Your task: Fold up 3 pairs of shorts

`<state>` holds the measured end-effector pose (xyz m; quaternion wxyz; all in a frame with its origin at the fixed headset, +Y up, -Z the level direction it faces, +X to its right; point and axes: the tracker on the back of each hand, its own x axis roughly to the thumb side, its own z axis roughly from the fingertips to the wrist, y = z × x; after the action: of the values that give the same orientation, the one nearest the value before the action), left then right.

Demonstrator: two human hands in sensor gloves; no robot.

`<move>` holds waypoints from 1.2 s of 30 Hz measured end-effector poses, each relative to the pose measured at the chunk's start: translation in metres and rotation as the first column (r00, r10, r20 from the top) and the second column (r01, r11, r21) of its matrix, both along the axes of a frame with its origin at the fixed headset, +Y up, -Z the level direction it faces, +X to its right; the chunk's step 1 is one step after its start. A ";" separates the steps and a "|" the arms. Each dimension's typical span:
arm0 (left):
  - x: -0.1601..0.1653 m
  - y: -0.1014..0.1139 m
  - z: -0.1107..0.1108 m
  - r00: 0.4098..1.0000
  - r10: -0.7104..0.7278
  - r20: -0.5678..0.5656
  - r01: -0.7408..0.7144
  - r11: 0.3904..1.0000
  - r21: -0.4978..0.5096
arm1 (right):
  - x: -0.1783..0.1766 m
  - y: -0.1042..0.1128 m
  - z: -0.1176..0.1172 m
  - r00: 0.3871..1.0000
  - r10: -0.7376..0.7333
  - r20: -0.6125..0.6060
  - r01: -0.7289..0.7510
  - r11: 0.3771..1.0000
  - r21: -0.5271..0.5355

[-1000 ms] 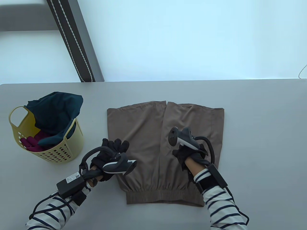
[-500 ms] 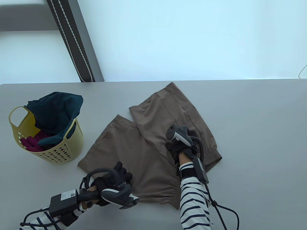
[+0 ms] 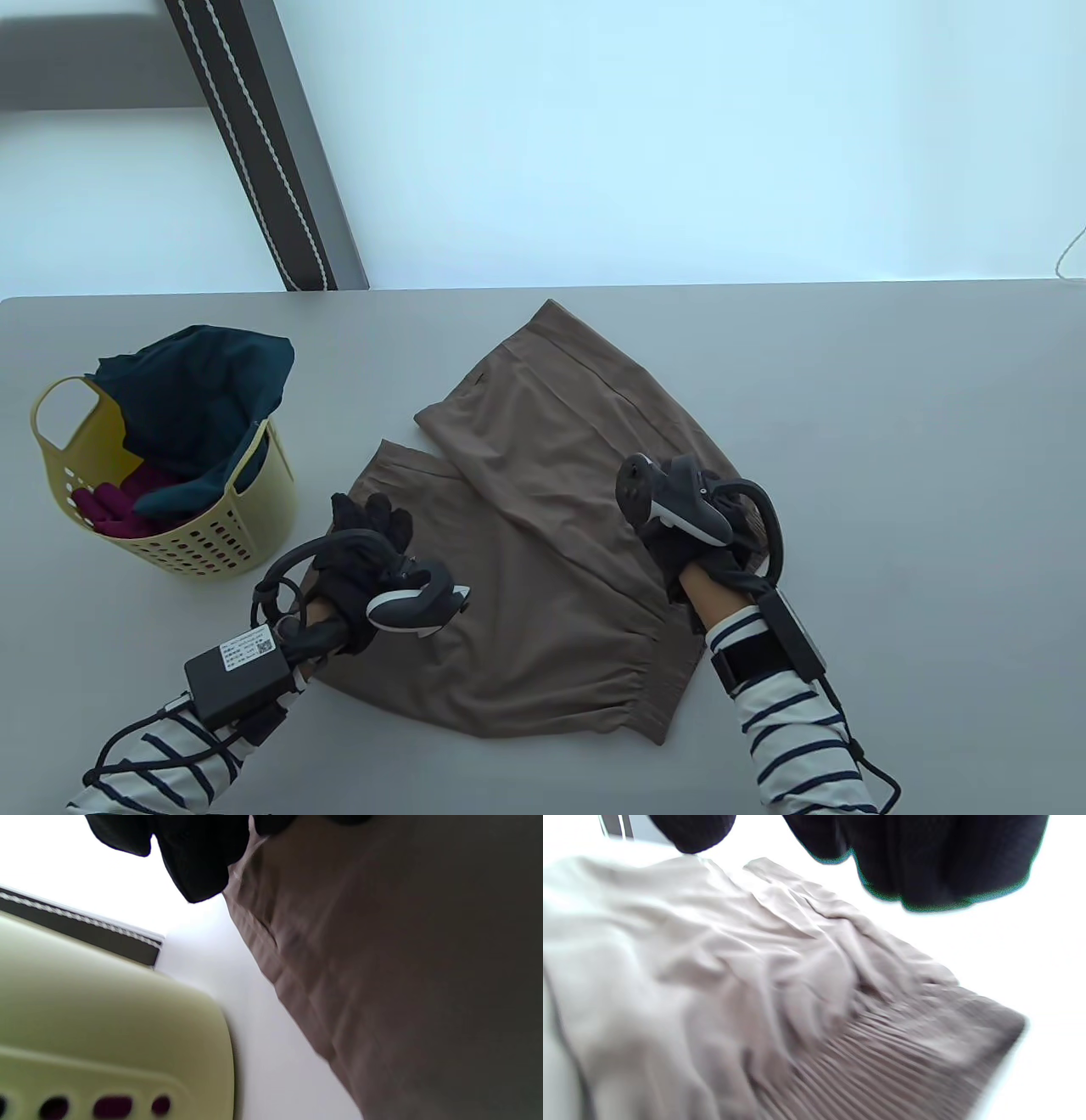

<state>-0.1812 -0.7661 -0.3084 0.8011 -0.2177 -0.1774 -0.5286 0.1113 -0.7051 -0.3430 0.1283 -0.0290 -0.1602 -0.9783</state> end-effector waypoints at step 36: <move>-0.054 0.006 0.049 0.805 0.593 0.004 -0.560 0.762 -0.324 | 0.060 -0.054 0.088 0.953 -0.143 -0.267 0.024 0.914 -0.405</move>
<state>-0.2347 -0.7601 -0.2593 0.8703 -0.2458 -0.3577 -0.2329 0.1713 -0.7590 -0.2547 0.0996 -0.2051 -0.3331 -0.9149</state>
